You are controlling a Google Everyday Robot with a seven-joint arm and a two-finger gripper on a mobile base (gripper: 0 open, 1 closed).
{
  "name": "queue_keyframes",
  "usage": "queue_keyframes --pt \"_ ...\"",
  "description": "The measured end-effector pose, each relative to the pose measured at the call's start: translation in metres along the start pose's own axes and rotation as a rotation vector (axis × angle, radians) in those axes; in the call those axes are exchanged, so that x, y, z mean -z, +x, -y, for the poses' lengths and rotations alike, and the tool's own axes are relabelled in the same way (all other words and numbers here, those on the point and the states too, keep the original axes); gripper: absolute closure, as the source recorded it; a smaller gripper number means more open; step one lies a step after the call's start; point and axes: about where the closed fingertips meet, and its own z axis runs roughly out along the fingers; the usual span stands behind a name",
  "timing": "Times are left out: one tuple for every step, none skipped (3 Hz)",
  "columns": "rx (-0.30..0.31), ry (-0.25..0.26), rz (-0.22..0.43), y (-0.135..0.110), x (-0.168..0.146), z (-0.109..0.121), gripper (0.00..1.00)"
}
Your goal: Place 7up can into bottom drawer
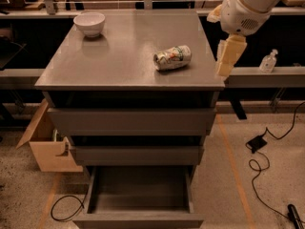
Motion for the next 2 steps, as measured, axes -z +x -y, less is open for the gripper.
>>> queue_keyframes --pt "0.026 0.012 -0.015 -0.008 -0.025 0.031 0.00" --pt "0.046 0.028 -0.034 -0.019 -0.047 0.053 0.00"
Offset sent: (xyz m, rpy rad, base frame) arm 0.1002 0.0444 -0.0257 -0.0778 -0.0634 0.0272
